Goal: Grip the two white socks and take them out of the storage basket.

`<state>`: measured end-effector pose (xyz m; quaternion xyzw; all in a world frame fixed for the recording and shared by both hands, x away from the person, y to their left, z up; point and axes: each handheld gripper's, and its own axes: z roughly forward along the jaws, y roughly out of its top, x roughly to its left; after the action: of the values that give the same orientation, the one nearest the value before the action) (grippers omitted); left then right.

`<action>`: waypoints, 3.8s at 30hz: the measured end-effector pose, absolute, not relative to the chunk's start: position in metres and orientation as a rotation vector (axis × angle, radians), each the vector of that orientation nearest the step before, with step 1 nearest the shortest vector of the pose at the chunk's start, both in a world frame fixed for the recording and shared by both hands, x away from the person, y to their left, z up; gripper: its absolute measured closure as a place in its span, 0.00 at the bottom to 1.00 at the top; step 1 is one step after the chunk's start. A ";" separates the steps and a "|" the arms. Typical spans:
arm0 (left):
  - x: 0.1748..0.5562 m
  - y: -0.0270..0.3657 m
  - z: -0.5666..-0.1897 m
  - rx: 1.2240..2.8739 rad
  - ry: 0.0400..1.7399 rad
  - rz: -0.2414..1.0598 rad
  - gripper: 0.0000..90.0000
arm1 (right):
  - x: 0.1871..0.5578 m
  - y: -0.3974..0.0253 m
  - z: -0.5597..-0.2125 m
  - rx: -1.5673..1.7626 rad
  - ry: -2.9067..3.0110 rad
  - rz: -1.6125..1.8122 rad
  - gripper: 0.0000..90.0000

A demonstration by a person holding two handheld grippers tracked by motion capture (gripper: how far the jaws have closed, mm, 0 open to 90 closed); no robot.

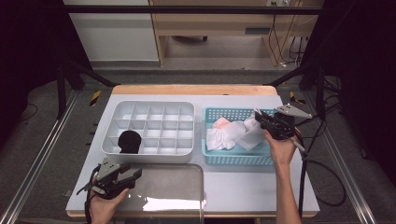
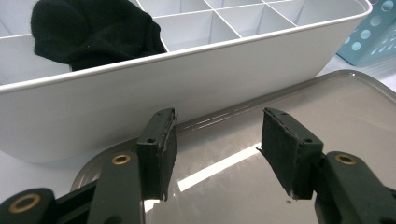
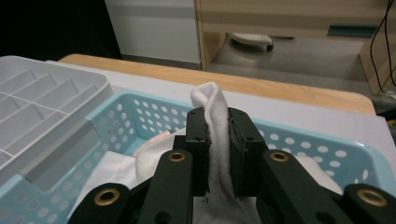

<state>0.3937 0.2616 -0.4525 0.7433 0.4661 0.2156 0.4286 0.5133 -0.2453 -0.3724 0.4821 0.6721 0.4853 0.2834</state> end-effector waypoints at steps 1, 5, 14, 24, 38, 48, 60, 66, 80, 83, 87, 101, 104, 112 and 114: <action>0.394 0.262 -0.452 1.856 1.164 0.538 0.49 | 0.511 -0.245 -0.370 1.277 1.795 1.312 0.89; 0.394 0.261 -0.453 1.857 1.166 0.534 0.49 | 0.505 -0.241 -0.360 1.242 1.793 1.341 0.89; 0.394 0.260 -0.453 1.861 1.164 0.528 0.49 | 0.494 -0.231 -0.350 1.184 1.809 1.363 0.89; 0.395 0.260 -0.454 1.867 1.169 0.526 0.49 | 0.538 -0.228 -0.404 1.347 1.897 1.161 0.88; 0.395 0.260 -0.454 1.873 1.165 0.521 0.49 | 0.544 -0.237 -0.404 1.451 1.905 1.050 0.84; 0.394 0.260 -0.454 1.869 1.164 0.519 0.49 | 0.543 -0.237 -0.403 1.477 1.906 1.032 0.84; 0.395 0.260 -0.455 1.873 1.163 0.520 0.49 | 0.539 -0.244 -0.402 1.499 1.864 1.010 0.82; 0.395 0.260 -0.455 1.875 1.163 0.520 0.49 | 0.541 -0.243 -0.403 1.501 1.892 1.001 0.90; 0.394 0.260 -0.455 1.875 1.163 0.520 0.49 | 0.540 -0.245 -0.403 1.545 1.887 0.990 0.95; 0.394 0.260 -0.455 1.871 1.164 0.519 0.49 | 0.540 -0.244 -0.403 1.549 1.880 1.005 0.95; 0.394 0.260 -0.455 1.872 1.163 0.519 0.49 | 0.534 -0.244 -0.397 1.519 1.850 1.064 0.96; 0.394 0.259 -0.455 1.872 1.162 0.515 0.49 | 0.501 -0.240 -0.351 1.298 1.729 1.397 0.96; 0.394 0.259 -0.455 1.870 1.161 0.513 0.49 | 0.494 -0.237 -0.343 1.255 1.732 1.425 0.96; 0.394 0.259 -0.454 1.867 1.161 0.508 0.49 | 0.468 -0.227 -0.322 1.140 1.740 1.529 0.96; 0.394 0.259 -0.454 1.866 1.162 0.506 0.49 | 0.460 -0.225 -0.316 1.114 1.748 1.555 0.96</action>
<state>0.3941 0.2585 -0.4541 0.7474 0.4656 0.2027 0.4285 0.4603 -0.2254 -0.3163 0.4138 0.6492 0.5774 0.2719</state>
